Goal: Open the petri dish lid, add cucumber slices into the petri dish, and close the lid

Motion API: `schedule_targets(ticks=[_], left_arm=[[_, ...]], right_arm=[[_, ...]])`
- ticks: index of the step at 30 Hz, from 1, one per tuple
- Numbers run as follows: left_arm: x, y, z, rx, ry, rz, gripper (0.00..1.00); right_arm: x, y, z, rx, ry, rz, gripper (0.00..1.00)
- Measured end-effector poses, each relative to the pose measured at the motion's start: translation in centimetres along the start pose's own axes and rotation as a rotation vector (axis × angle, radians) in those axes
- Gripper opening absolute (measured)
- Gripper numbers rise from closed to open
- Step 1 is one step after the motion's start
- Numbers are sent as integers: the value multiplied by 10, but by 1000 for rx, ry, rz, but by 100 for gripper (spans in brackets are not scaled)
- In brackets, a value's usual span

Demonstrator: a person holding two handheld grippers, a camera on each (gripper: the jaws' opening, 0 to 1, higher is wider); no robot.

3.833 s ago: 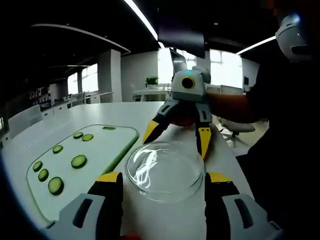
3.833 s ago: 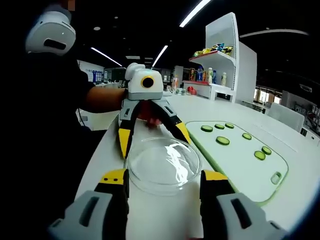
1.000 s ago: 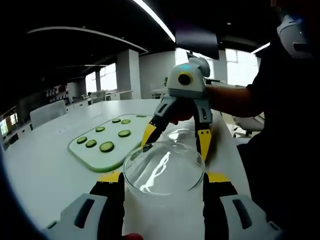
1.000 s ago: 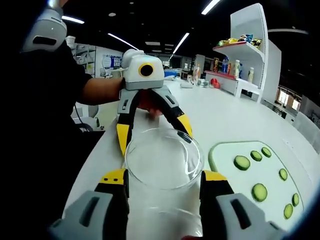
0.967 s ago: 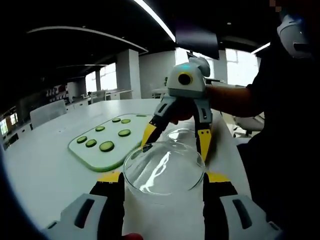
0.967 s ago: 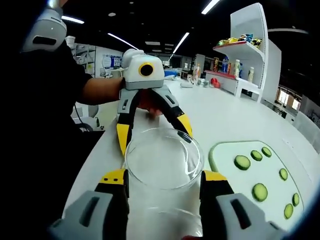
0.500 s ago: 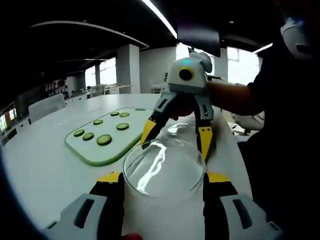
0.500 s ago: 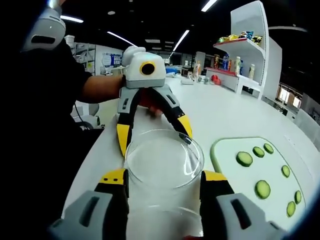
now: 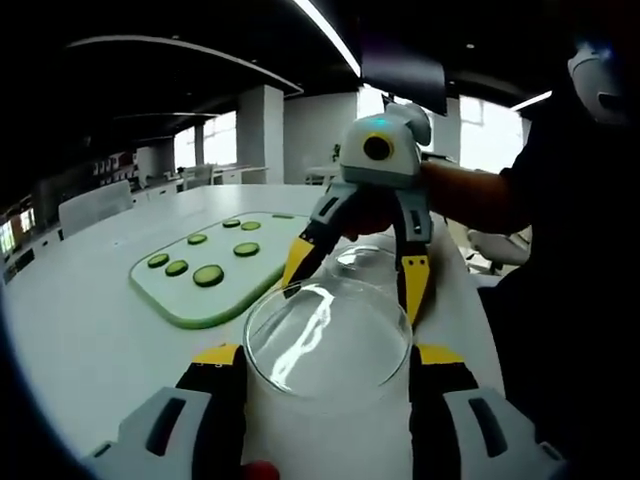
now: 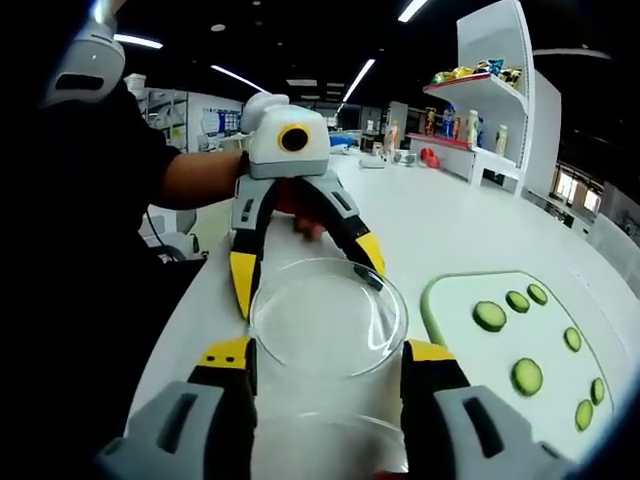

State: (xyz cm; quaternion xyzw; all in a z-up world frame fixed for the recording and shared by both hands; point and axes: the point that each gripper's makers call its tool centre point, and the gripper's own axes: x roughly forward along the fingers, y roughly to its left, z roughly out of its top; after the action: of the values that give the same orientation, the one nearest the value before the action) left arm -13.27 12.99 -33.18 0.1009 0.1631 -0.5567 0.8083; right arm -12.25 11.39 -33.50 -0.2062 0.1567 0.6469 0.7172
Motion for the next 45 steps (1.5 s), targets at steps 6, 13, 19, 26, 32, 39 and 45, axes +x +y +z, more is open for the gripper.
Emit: schedule_targets(ticks=[6,13,19,26,32,39,45], left_arm=[[0,-1,0,-1,5,-6,68],[-8,5,6,-31,-11,30,68],[-18,7,19,-54,-52,83,69],[-36,16,31,-134,-134,188,69],[-48,15,39,-172,-173,273,69],[-61,10,47,-214,-196,388,70],[-77,12,48,-297,-274,473,69]], right_arm=[[-8,-3,3,0,-10,-11,58],[-24,-10,4,15,-49,-51,56],[-37,-15,8,29,-75,-86,55],[-55,-26,5,63,-103,-143,52],[-70,-41,5,126,-148,-228,50],[-91,-53,7,160,-156,-357,47],[-104,-63,8,169,-170,-418,43]])
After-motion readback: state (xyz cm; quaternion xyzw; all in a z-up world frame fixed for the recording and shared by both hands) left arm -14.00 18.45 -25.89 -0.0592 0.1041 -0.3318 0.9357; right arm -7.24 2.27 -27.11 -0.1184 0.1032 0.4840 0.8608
